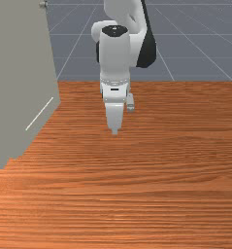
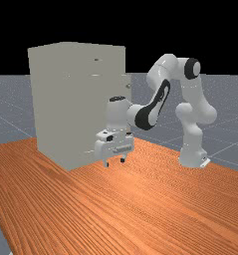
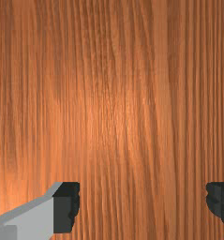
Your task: Open the cabinet door
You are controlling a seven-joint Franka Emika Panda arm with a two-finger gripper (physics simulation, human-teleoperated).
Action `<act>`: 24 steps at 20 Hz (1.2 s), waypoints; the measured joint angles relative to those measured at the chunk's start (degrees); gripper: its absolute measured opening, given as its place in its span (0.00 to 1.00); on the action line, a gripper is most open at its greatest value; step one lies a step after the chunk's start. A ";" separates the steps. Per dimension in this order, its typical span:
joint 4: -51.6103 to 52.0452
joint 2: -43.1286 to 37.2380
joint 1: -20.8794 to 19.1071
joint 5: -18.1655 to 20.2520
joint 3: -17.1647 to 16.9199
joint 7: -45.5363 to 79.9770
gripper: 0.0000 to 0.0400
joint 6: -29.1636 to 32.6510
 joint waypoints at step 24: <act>-27.55 -48.76 0.00 2.89 -9.03 85.71 0.00 -25.30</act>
